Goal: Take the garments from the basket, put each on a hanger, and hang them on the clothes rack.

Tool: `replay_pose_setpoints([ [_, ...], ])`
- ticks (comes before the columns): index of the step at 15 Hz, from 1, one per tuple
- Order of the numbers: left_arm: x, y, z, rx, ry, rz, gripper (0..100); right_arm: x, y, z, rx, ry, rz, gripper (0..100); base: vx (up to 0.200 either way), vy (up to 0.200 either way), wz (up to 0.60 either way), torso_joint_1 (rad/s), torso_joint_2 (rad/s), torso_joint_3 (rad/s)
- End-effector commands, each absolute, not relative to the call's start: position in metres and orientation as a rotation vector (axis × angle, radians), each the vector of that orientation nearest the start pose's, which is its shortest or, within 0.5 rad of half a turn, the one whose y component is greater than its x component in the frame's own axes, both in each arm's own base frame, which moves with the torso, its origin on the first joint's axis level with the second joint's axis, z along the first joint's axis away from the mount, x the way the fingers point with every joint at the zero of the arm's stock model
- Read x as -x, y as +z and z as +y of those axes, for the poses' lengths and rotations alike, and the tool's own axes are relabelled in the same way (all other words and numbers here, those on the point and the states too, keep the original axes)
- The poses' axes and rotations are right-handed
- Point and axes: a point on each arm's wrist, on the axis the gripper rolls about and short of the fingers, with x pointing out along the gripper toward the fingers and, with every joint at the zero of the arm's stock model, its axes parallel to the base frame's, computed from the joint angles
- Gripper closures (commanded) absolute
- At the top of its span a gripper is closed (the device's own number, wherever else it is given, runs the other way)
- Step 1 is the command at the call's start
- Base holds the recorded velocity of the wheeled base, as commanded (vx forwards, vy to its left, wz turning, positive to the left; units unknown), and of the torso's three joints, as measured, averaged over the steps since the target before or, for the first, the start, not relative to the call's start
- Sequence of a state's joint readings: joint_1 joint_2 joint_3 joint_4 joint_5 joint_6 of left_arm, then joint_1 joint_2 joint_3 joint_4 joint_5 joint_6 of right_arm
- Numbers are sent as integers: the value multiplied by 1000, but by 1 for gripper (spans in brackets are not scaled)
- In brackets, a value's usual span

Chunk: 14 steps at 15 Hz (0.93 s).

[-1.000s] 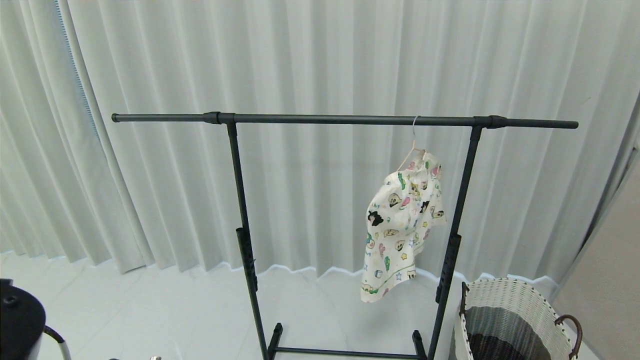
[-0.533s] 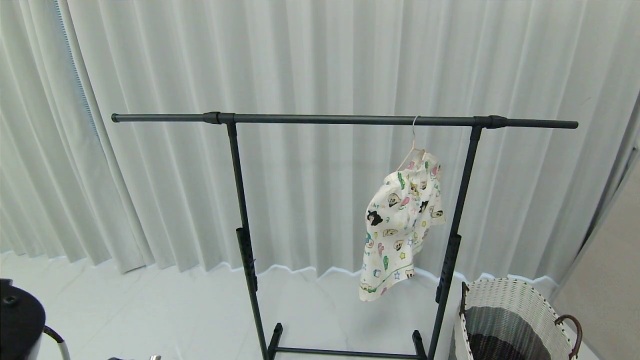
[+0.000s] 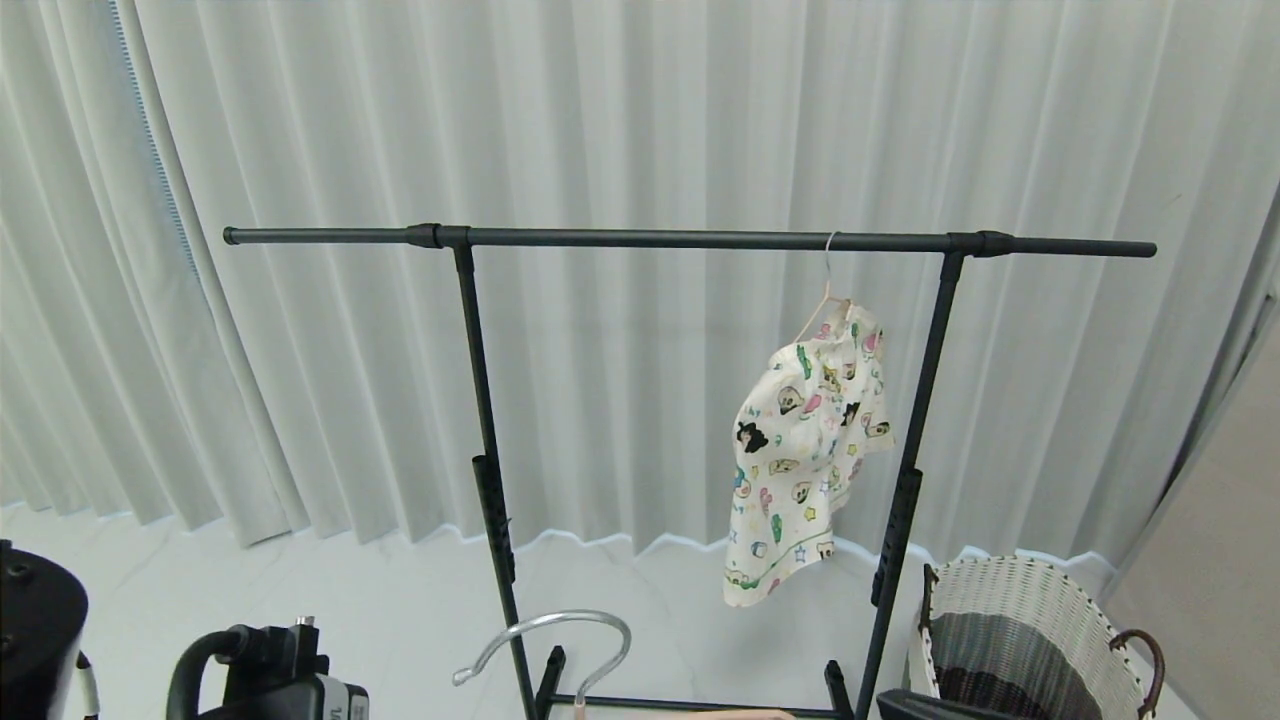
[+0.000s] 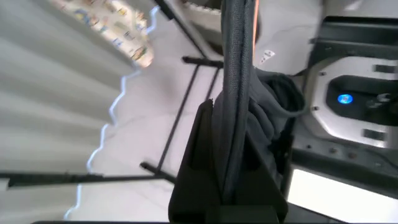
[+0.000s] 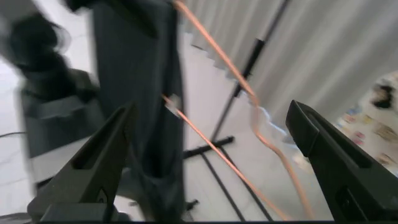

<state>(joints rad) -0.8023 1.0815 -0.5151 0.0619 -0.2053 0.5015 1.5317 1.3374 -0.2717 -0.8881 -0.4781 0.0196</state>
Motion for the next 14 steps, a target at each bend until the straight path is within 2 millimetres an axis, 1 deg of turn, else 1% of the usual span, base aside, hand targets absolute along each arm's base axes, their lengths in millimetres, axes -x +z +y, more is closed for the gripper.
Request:
replay_pose_setpoints([
  [1, -85, 175, -85, -624, -1035, 367, 100, -33, 154, 171, 139, 959, 123, 0, 0, 0, 0, 0, 0, 0],
  [3, -90, 180, -80, -607, -967, 363, 100, -42, 153, 171, 114, 913, 144, 0, 0, 0, 0, 0, 0, 0],
  [5, -94, 191, -81, -563, -919, 348, 100, -43, 148, 175, 95, 909, 184, 0, 0, 0, 0, 0, 0, 0],
  [7, -97, 204, -83, -505, -866, 334, 100, -44, 138, 178, 151, 900, 247, 0, 0, 0, 0, 0, 0, 0],
  [8, -101, 217, -85, -470, -842, 308, 100, -44, 132, 181, 206, 889, 304, 0, 0, 0, 0, 0, 0, 0],
  [9, -102, 226, -87, -449, -836, 283, 100, -46, 130, 187, 229, 886, 334, 0, 0, 0, 0, 0, 0, 0],
  [10, -103, 231, -88, -440, -833, 270, 100, -47, 131, 192, 228, 884, 344, 0, 0, 0, 0, 0, 0, 0],
  [11, -105, 238, -89, -428, -830, 253, 100, -53, 135, 216, 203, 866, 374, 0, 0, 0, 0, 0, 0, 0],
  [12, -107, 239, -90, -427, -831, 254, 100, -61, 136, 229, 197, 840, 392, 0, 0, 0, 0, 0, 0, 0],
  [13, -108, 239, -92, -426, -832, 252, 100, -66, 135, 236, 205, 823, 403, 0, 0, 0, 0, 0, 0, 0],
  [14, -109, 242, -94, -422, -834, 241, 100, -78, 136, 252, 207, 790, 412, 0, 0, 0, 0, 0, 0, 0],
])
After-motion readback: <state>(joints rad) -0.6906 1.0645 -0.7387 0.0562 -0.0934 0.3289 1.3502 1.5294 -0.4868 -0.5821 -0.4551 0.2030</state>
